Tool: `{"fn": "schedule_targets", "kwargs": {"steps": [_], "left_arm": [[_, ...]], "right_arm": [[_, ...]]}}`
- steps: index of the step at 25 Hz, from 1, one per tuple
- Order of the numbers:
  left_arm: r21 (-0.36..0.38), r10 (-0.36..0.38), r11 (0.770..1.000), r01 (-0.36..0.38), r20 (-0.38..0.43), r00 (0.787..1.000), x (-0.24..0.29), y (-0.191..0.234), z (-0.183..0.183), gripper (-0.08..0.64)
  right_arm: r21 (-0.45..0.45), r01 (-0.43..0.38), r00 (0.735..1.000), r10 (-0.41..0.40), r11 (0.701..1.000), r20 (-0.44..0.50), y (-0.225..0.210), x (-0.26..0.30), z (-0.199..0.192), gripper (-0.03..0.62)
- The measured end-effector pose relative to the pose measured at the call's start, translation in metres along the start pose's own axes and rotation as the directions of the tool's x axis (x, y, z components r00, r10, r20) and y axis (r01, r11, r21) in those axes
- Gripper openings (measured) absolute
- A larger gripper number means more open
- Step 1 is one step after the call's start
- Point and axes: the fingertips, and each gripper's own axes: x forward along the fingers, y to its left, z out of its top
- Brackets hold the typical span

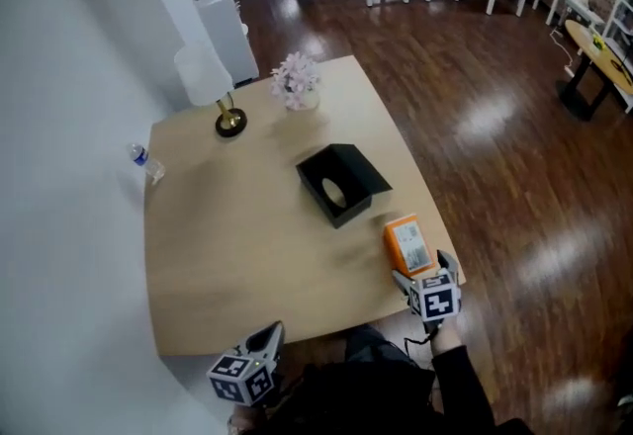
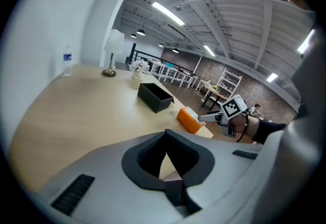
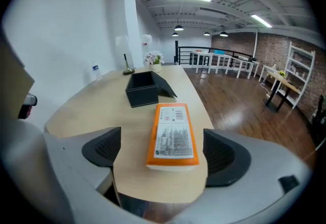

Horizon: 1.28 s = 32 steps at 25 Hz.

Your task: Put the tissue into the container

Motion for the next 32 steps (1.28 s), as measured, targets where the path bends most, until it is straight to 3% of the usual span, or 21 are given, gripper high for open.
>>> {"fn": "schedule_targets", "kwargs": {"steps": [7,16,23,32], "left_arm": [[-0.045,0.091,0.995,-0.092,-0.024,0.996,0.041,0.026,0.049,0.006],[-0.036,0.068,0.997,-0.071,-0.080,0.994,0.069,0.033,0.067,0.006],[-0.005,0.018,1.000,-0.018,-0.040,0.999,0.071,0.045,0.092,0.006],[-0.007,-0.053,0.999,0.053,-0.014,0.998,0.072,0.053,0.099,0.005]], "right_arm": [[-0.031,-0.039,0.989,0.034,0.999,-0.146,-0.013,0.083,-0.001,0.499],[-0.072,0.014,0.971,-0.030,0.997,-0.236,-0.022,0.100,-0.010,0.483],[-0.025,0.007,0.973,-0.013,1.000,-0.230,-0.020,0.081,-0.010,0.433],[-0.044,-0.024,0.991,0.018,0.999,-0.131,0.015,0.021,0.033,0.427]]}}
